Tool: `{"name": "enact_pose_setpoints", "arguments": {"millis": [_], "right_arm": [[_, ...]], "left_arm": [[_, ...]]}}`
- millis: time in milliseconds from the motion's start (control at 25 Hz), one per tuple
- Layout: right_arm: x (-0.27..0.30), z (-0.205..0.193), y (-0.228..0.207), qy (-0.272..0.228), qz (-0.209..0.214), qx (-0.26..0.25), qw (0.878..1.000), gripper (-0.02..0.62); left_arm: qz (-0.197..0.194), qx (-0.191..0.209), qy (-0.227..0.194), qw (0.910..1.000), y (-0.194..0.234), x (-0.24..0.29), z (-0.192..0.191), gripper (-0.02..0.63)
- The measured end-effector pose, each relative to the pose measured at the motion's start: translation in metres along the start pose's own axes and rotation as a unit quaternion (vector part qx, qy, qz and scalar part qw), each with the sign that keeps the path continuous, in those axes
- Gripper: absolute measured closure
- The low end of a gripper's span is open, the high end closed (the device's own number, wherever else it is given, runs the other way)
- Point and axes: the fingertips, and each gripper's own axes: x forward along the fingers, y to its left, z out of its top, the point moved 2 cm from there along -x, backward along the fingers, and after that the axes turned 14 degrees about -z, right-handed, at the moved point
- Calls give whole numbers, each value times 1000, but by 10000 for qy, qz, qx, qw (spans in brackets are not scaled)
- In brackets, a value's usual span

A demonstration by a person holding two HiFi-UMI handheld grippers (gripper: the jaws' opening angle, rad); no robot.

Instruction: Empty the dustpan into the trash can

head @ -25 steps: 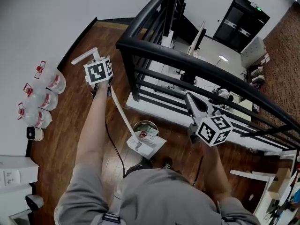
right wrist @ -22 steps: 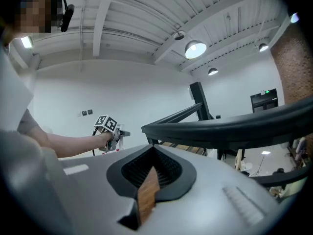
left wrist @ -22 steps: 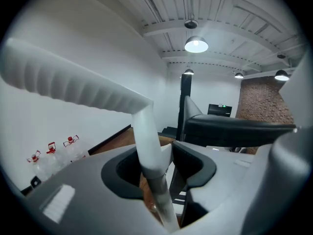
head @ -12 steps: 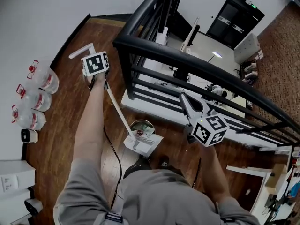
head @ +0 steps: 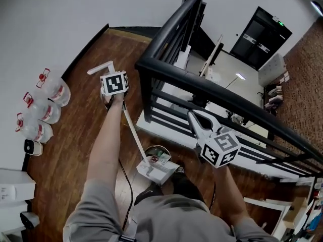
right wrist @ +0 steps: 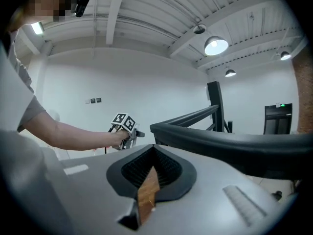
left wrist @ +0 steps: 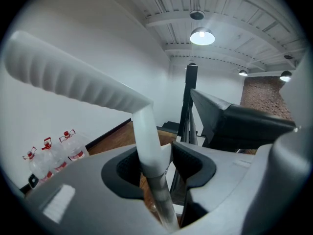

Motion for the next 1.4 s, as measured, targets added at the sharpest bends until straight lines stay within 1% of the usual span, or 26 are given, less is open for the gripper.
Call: {"name": "enact_pose_setpoints", "arguments": {"millis": [160,320,400,480,600,760,1040,1240,1400], "right_arm": [[34,6,7,33,485,-287,9984,596],[71,8,18,109,1140,-567,9918,596],[85,11,22,152,1451,-628,9873,596],[100,14,26,159,1707,-643,9831,596],[117,12,33,181,1975,-661,9779,595],[124,5,33,285,2108,-638,9750,597],[125,-3,26,335,2115,-451,9758,596],[117,3,31,215,2154,-297,9758,595],[103,3,40,130,2101,-253,9773,597]], "left_arm": [[81,-86,62,9999,9,15,-2,426],[302,-217,253,9990,34,44,-9,427],[358,-251,346,9984,42,60,-11,428],[379,-244,342,9984,48,70,-10,428],[457,-295,355,9979,57,77,-12,428],[623,-370,498,9961,68,73,-20,428],[1091,-91,593,9922,65,53,-9,425],[1185,80,637,9909,54,27,-3,423],[1137,224,571,9916,44,13,-2,423]]}}
